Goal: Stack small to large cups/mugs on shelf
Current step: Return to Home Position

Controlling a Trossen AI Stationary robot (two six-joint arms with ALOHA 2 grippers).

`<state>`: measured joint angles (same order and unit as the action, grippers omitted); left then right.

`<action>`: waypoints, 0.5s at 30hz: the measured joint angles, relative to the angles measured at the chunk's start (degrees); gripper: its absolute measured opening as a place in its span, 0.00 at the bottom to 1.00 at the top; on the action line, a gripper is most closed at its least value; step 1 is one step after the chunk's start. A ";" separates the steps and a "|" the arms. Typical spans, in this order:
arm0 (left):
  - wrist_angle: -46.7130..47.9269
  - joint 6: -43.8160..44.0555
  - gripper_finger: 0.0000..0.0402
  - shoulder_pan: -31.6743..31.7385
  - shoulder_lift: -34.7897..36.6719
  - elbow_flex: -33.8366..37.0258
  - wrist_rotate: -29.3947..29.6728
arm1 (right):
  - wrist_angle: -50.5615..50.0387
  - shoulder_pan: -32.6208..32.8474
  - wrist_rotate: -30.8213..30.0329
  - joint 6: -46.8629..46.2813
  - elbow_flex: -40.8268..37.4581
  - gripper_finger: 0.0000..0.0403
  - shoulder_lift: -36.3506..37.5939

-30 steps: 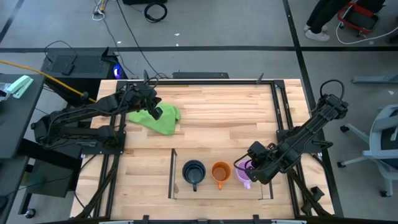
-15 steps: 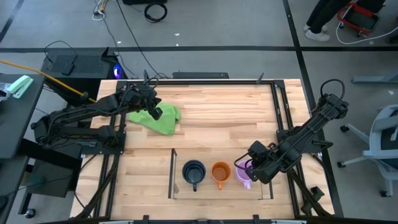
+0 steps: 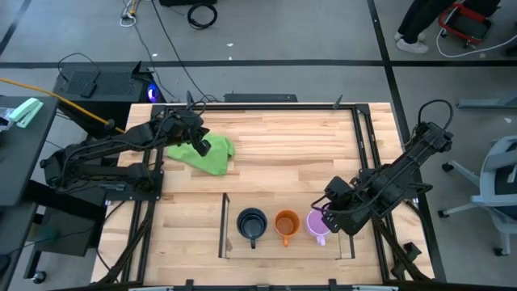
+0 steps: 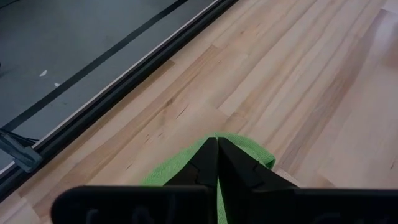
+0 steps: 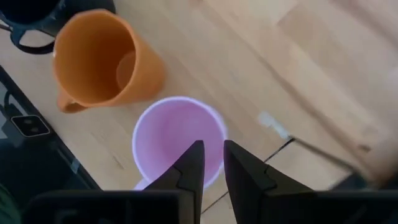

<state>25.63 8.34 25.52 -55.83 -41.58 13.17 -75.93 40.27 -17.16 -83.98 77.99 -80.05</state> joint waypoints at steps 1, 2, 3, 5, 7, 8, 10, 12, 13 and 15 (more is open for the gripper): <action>0.00 0.00 0.03 0.00 0.00 0.00 0.00 | -1.08 0.00 -0.52 0.42 0.87 0.17 0.01; -0.04 0.00 0.03 -0.10 0.00 0.00 0.02 | -1.88 0.00 -0.98 1.09 1.71 0.17 0.02; -0.04 0.00 0.03 -0.33 0.00 0.00 0.02 | -2.56 0.00 -1.30 2.03 2.45 0.17 0.02; -0.09 0.04 0.04 -0.97 0.00 0.00 0.04 | -3.07 0.00 -2.21 4.88 3.95 0.17 0.00; -0.10 0.12 0.05 -2.09 0.00 0.00 0.03 | -2.88 0.00 -2.52 8.06 5.22 0.17 0.02; -0.19 0.30 0.06 -2.71 0.00 0.00 0.03 | -2.72 0.00 -2.52 9.25 5.76 0.17 0.01; -0.73 0.87 0.07 -4.00 0.06 0.00 0.00 | -2.14 0.00 -2.51 10.87 6.92 0.17 -0.02; -0.63 1.11 0.07 -5.20 0.44 -0.14 -0.02 | -1.16 0.00 -2.50 11.91 7.93 0.17 0.00; -0.54 1.15 0.08 -5.84 0.50 -0.46 0.00 | -0.48 0.00 -2.52 12.22 8.39 0.17 0.00; -0.43 1.40 0.08 -7.20 1.01 -1.41 0.02 | 1.19 0.00 -2.50 12.94 9.37 0.17 0.00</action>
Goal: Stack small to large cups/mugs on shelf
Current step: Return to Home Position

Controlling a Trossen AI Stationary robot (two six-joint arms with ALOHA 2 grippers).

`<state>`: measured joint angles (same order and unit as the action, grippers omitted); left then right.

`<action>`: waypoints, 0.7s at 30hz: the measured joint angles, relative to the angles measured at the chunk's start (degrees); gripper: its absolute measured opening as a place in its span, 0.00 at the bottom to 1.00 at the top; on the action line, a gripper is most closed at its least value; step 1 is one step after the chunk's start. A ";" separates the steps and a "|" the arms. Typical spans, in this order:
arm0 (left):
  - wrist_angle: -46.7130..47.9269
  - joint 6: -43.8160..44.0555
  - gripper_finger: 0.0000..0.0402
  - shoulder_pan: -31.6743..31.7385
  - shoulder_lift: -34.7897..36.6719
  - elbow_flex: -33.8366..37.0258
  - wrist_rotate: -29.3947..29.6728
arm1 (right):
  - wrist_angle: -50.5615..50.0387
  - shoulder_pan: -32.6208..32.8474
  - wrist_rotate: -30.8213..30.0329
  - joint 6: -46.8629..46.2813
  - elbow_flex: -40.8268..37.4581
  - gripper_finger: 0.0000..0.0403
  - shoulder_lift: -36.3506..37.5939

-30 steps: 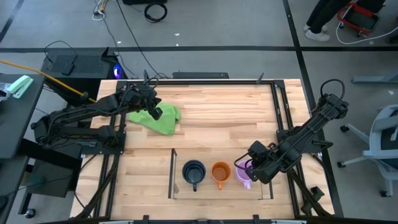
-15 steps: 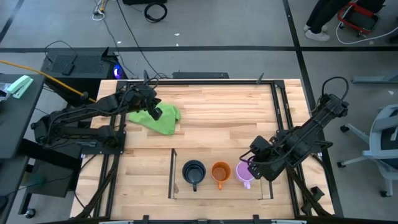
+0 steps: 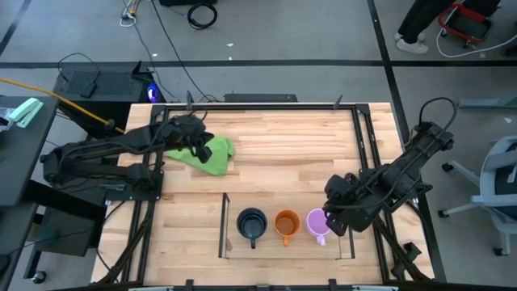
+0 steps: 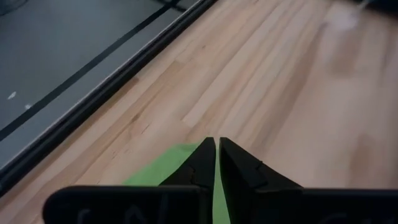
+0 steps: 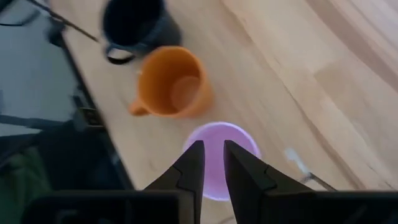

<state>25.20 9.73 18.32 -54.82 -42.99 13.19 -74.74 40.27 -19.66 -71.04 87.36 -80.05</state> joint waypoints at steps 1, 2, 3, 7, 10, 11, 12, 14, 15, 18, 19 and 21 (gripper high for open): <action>0.21 0.05 0.08 -0.63 0.40 -0.56 0.00 | 0.73 0.00 0.00 0.79 0.46 0.17 0.00; 0.01 0.07 0.08 -1.45 0.83 -1.16 -0.02 | 1.54 0.00 0.02 1.82 0.94 0.17 0.00; 0.08 0.07 0.07 -2.14 1.21 -1.75 0.00 | 1.88 0.00 0.03 2.94 1.55 0.17 -0.04; 0.05 0.09 0.05 -4.95 3.07 -4.55 0.00 | 1.87 0.00 0.03 4.90 4.15 0.17 -0.02; 0.28 0.11 0.04 -6.87 4.13 -6.09 0.00 | 2.07 0.00 0.07 5.13 6.24 0.17 -0.02; 0.38 0.07 0.04 -7.40 4.35 -6.47 0.00 | 2.05 0.00 0.09 5.23 6.81 0.17 -0.01; 0.39 0.05 0.04 -7.85 4.38 -6.93 -0.02 | 2.00 0.00 0.14 5.26 7.35 0.17 -0.02; 0.27 0.09 0.04 -8.48 4.36 -7.54 -0.01 | 2.02 0.00 0.19 5.26 8.56 0.17 -0.02; 0.43 0.10 0.05 -8.65 4.36 -7.73 0.02 | 2.16 0.00 0.18 5.27 9.00 0.17 0.01; 0.73 -0.35 0.06 -9.00 4.36 -7.81 0.04 | 2.18 0.02 0.20 7.38 9.15 0.17 0.01; 1.24 -0.31 0.07 -9.00 4.34 -7.81 0.02 | 2.35 0.02 0.18 8.33 9.13 0.17 0.04; 2.01 0.74 0.08 -8.98 4.32 -7.81 0.03 | 3.03 0.02 -0.45 9.50 9.13 0.17 0.28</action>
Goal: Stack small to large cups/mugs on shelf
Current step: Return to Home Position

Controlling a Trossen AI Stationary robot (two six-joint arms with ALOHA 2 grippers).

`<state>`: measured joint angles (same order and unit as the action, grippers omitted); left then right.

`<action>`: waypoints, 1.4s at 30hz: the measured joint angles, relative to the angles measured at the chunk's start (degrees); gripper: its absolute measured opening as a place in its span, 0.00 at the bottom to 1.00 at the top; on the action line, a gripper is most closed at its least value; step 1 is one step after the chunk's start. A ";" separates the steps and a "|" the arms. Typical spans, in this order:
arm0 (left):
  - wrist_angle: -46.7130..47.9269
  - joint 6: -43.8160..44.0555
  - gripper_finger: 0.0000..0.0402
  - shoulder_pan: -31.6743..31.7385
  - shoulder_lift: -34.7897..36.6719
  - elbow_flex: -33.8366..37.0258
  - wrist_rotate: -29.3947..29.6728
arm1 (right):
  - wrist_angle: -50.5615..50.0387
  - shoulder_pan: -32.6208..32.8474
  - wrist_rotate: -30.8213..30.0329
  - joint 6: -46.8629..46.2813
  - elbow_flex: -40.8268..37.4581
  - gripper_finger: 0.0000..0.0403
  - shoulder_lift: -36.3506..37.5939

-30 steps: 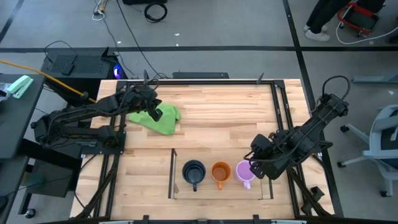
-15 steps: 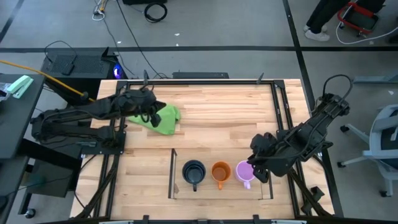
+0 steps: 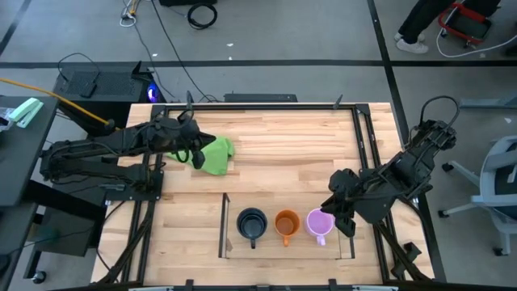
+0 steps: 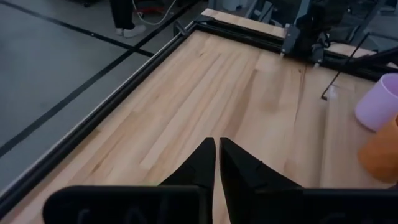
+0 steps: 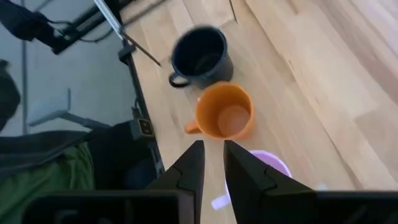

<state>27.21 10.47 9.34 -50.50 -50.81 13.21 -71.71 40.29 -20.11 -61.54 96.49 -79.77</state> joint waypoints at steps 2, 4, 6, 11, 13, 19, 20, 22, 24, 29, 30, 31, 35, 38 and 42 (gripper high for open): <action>0.61 0.33 0.08 0.01 0.02 0.00 0.01 | 1.92 0.00 -0.83 1.51 0.00 0.17 0.32; 0.66 -0.90 0.09 0.01 0.00 0.00 -0.11 | 4.77 0.43 -1.07 4.28 -0.02 0.17 0.65; 0.58 -1.43 0.08 0.01 0.02 0.00 -1.55 | 8.10 1.38 -1.87 7.73 -0.04 0.17 1.31; 0.22 -1.26 0.06 0.01 0.02 0.00 -10.94 | 13.15 5.88 -7.50 14.44 -0.04 0.17 3.49; -0.27 -1.80 0.06 -0.02 0.02 0.02 -14.49 | 13.59 8.62 -11.00 15.40 -0.13 0.17 4.41; -5.92 -5.27 0.06 -2.66 0.00 0.02 -17.83 | 20.38 16.45 -19.20 16.01 -6.08 0.17 7.90; -6.61 -5.77 0.06 -3.22 0.00 0.02 -17.93 | 22.81 17.47 -19.53 16.58 -8.01 0.17 8.75; -7.34 -6.65 0.07 -4.07 0.00 0.02 -17.97 | 29.45 19.19 -20.05 18.33 -12.77 0.17 10.75; -7.67 -6.68 0.08 -4.19 0.00 0.02 -17.95 | 36.21 20.47 -20.14 20.38 -17.98 0.17 13.01; -7.88 -8.19 0.09 -2.66 0.03 0.41 -17.99 | 50.88 22.73 -20.14 22.80 -31.60 0.17 19.80; -7.64 -8.21 0.09 -2.03 0.14 0.68 -18.06 | 53.62 23.01 -20.14 23.10 -34.24 0.17 21.28; -7.48 -8.21 0.09 -1.17 0.35 1.01 -18.10 | 56.12 23.20 -20.14 23.76 -36.76 0.17 22.69; -11.33 -8.63 0.07 3.49 2.58 4.35 -22.86 | 68.26 23.23 -17.24 28.48 -46.64 0.17 29.01; -15.44 -8.30 0.06 8.63 5.65 8.09 -31.71 | 77.44 23.23 -13.53 33.52 -52.99 0.17 33.73; -19.44 -6.73 0.06 15.21 10.44 12.53 -35.37 | 81.84 23.23 -10.07 39.59 -57.62 0.17 39.75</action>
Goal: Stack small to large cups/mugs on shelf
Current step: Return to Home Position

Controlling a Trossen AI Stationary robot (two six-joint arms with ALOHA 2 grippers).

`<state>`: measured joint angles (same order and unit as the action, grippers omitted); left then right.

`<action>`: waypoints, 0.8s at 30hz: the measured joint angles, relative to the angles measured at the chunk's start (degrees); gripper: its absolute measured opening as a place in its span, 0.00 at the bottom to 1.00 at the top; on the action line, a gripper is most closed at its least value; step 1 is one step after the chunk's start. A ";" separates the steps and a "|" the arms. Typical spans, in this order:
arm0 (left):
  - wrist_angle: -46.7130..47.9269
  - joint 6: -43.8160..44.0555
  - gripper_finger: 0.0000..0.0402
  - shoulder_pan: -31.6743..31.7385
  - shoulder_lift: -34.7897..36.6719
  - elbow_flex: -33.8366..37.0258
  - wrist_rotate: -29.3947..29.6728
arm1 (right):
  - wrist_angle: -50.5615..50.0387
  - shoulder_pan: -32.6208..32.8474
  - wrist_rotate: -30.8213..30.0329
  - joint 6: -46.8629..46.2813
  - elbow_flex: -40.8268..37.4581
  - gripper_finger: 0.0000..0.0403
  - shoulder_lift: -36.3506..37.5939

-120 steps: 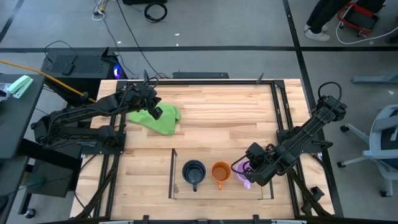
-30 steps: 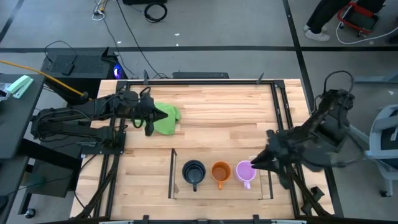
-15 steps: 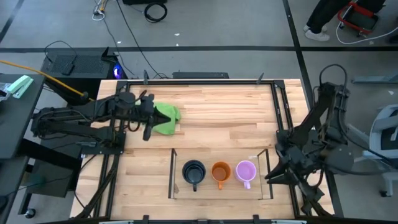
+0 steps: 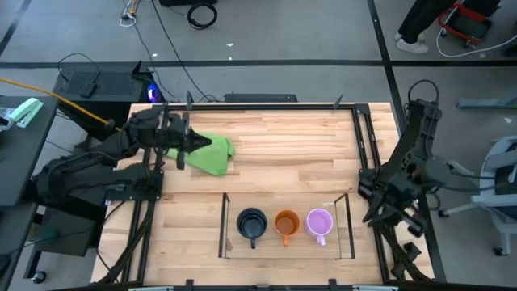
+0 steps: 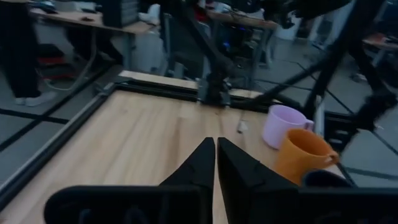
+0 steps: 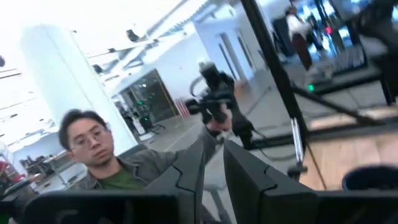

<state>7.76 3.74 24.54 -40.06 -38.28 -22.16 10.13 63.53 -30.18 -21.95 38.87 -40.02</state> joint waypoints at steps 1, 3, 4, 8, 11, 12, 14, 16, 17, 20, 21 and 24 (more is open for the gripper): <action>0.14 0.03 0.06 1.28 1.08 0.74 -0.39 | 0.30 0.00 0.11 1.41 -0.50 0.17 1.33; 0.02 0.09 0.07 3.78 2.94 2.18 -1.45 | 0.29 0.00 0.23 4.40 -1.32 0.17 4.14; -0.17 0.08 0.07 4.89 3.74 2.91 -2.75 | 0.30 -0.02 0.21 5.50 -1.78 0.17 5.53; -1.52 0.19 0.09 8.83 6.78 6.15 -10.60 | 0.90 -0.02 1.22 9.16 -4.22 0.17 10.78; -5.47 2.12 0.09 10.49 9.13 9.84 -14.52 | 5.82 -0.02 4.06 12.53 -8.29 0.17 13.88; -7.52 3.10 0.08 10.90 9.78 11.09 -15.46 | 7.81 -0.08 4.97 13.33 -9.86 0.17 14.72; -10.49 4.75 0.08 11.75 11.13 13.05 -16.39 | 11.13 -0.50 6.18 14.09 -13.02 0.17 16.33; -11.72 4.96 0.07 12.51 11.80 13.75 -16.61 | 12.53 -1.43 8.52 14.43 -15.51 0.17 17.77; -11.76 4.98 0.06 12.82 11.83 13.83 -16.65 | 12.71 -2.05 9.71 14.44 -16.32 0.17 18.41; -12.12 5.08 0.06 13.55 11.60 13.85 -16.65 | 13.30 -4.74 11.29 15.25 -18.39 0.17 20.51; -12.21 5.06 0.06 13.72 11.57 13.85 -16.67 | 13.48 -5.92 11.71 15.46 -19.17 0.17 21.37; -12.43 4.78 0.07 14.27 11.57 13.85 -17.21 | 13.39 -10.03 15.27 16.11 -21.41 0.17 24.06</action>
<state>-4.67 8.52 38.81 -28.49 -24.43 -39.36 23.52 53.50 -14.92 -5.84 17.45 -15.96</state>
